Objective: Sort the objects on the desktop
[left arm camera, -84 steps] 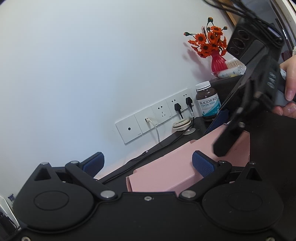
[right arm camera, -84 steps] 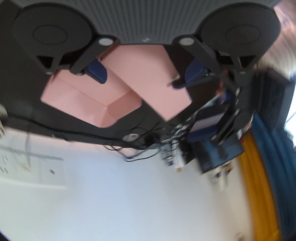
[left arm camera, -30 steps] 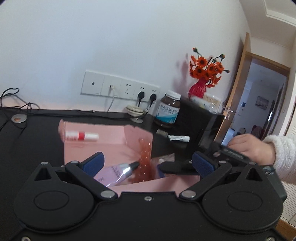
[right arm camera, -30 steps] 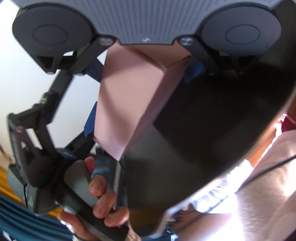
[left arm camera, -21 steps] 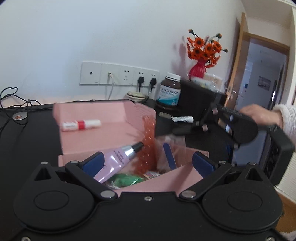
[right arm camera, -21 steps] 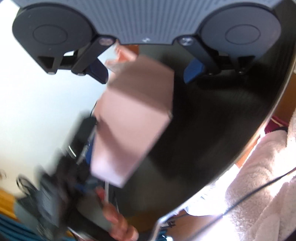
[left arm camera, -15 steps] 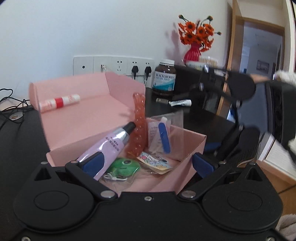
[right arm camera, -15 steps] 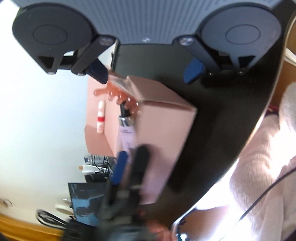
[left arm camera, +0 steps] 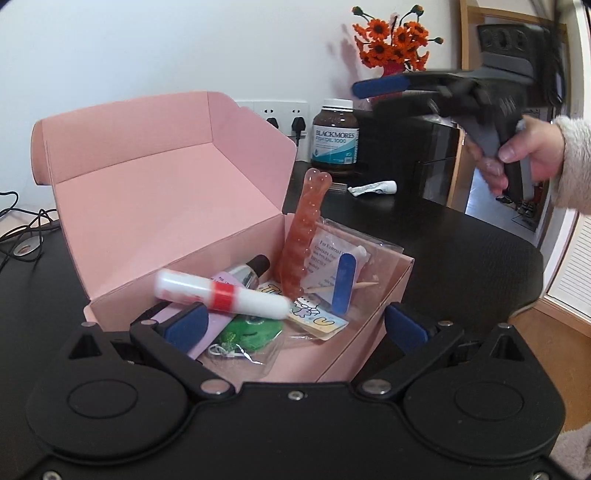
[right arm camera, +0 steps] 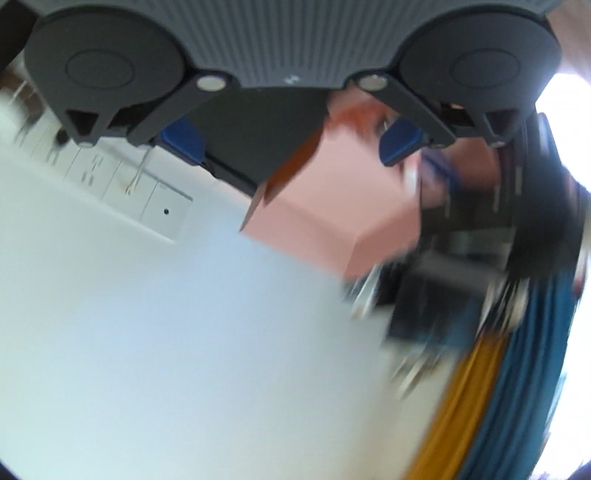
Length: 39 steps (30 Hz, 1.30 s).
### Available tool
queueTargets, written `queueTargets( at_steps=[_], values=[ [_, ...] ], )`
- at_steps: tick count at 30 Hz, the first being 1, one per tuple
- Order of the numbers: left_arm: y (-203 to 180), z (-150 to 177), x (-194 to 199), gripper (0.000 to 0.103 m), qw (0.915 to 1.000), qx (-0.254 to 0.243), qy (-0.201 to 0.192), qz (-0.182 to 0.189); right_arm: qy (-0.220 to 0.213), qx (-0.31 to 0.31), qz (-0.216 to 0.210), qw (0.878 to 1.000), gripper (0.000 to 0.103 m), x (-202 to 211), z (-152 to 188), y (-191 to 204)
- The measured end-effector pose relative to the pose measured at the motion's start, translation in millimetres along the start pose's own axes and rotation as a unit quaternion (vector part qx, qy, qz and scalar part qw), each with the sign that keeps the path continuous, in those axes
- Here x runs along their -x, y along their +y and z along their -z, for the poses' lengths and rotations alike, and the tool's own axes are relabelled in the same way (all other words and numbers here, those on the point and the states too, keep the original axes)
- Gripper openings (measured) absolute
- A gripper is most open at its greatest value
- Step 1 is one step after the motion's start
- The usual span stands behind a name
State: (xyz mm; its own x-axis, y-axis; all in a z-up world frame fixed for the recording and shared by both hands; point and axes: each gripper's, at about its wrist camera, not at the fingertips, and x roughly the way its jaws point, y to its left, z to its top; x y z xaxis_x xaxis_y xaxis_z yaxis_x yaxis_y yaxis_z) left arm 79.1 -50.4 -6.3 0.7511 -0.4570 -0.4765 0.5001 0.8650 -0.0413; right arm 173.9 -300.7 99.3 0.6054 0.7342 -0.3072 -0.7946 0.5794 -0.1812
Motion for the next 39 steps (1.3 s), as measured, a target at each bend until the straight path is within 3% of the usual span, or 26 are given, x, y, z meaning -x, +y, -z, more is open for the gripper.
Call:
queueTargets(
  at_steps=[5, 9, 13, 20, 23, 27, 31, 34, 39],
  values=[
    [13.2, -11.3, -19.7, 0.103, 1.0000, -0.005, 0.007, 0.000, -0.010, -0.163, -0.033, 0.986, 0.102, -44.9, 13.3, -27.1],
    [27.6, -24.8, -39.0, 0.103, 0.9998, 0.000, 0.018, 0.001, 0.036, -0.244, -0.045, 0.968, 0.102, -124.3, 24.8, -38.1],
    [43.3, -34.6, -57.1, 0.103, 0.9999, 0.000, 0.017, -0.003, 0.074, -0.292, 0.007, 0.953, 0.102, -167.8, 42.9, -53.2],
    [69.7, -45.5, -80.6, 0.103, 0.9999, -0.010, 0.004, 0.010, 0.045, -0.365, 0.091, 0.926, 0.102, -169.0, 69.5, -94.0],
    [74.4, -42.9, -80.9, 0.103, 0.9999, -0.005, -0.005, 0.011, 0.044, -0.348, 0.108, 0.930, 0.102, -169.9, 73.8, -92.8],
    [73.6, -41.4, -70.2, 0.103, 0.9995, 0.008, -0.026, 0.015, 0.056, -0.267, 0.126, 0.954, 0.102, -166.4, 65.2, -74.7],
    [70.7, -44.0, -48.4, 0.103, 0.9968, -0.034, -0.073, 0.001, 0.036, -0.226, 0.135, 0.964, 0.102, -159.3, 52.8, -61.8],
    [79.4, -49.5, -51.0, 0.103, 0.9977, -0.023, -0.060, -0.021, 0.023, -0.197, 0.150, 0.969, 0.102, -147.5, 43.5, -61.0],
    [90.8, -51.0, -65.5, 0.103, 0.9968, -0.012, -0.040, -0.068, 0.075, -0.117, 0.151, 0.979, 0.102, -161.9, 43.7, -56.7]
  ],
)
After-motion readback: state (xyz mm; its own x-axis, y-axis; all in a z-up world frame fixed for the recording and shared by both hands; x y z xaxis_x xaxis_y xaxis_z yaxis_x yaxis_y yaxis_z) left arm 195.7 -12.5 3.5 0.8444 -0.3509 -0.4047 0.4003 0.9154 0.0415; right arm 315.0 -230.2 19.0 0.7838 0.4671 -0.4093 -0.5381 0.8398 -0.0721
